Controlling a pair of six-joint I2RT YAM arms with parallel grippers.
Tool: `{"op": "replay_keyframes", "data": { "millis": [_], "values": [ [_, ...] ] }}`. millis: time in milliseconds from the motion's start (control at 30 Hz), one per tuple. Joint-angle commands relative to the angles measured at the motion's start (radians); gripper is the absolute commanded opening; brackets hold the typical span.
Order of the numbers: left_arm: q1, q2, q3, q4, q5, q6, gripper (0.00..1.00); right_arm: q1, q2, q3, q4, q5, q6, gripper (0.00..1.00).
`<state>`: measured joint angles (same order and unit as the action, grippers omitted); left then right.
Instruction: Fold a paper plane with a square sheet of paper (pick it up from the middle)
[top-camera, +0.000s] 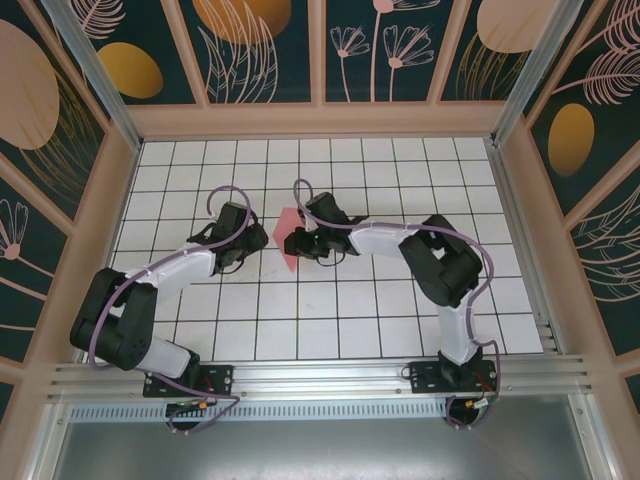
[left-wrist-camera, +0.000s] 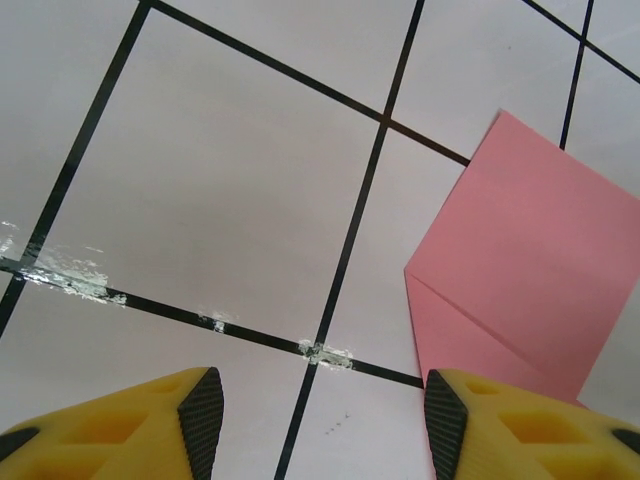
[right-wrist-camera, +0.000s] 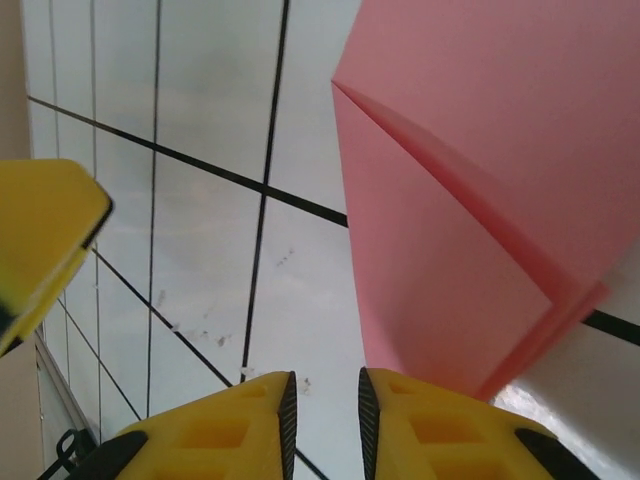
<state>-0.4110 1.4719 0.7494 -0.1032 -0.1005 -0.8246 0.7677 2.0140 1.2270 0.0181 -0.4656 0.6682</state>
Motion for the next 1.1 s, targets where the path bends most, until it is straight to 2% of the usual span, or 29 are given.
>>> {"op": "replay_keyframes", "data": {
  "millis": [0, 233, 400, 567, 667, 767, 933, 1067],
  "values": [
    [0.006, -0.019, -0.013, 0.040, 0.023, -0.017, 0.58, 0.004, 0.042, 0.040, -0.016, -0.066, -0.002, 0.26],
    [0.008, -0.010, -0.011, 0.046, 0.034, -0.013, 0.58, 0.000, 0.077, 0.043, -0.079, -0.085, -0.056, 0.25],
    [0.006, -0.013, -0.011, 0.043, 0.041, -0.007, 0.59, -0.048, 0.086, 0.035, -0.270, -0.048, -0.276, 0.21],
    [0.008, -0.020, -0.015, 0.066, 0.075, -0.004, 0.58, -0.173, -0.033, -0.055, -0.321, -0.024, -0.477, 0.22],
    [0.007, -0.020, -0.016, 0.098, 0.115, 0.005, 0.57, -0.200, -0.126, -0.067, -0.308, -0.027, -0.541, 0.22],
    [0.008, -0.025, -0.012, 0.107, 0.138, 0.008, 0.57, -0.200, -0.195, -0.078, -0.260, -0.033, -0.488, 0.23],
    [0.007, -0.033, -0.024, 0.145, 0.155, -0.014, 0.57, -0.180, -0.214, -0.142, -0.105, -0.008, -0.176, 0.23],
    [0.007, -0.023, -0.026, 0.168, 0.185, -0.025, 0.56, -0.138, -0.202, -0.201, 0.032, -0.013, -0.005, 0.21]
  ]
}}
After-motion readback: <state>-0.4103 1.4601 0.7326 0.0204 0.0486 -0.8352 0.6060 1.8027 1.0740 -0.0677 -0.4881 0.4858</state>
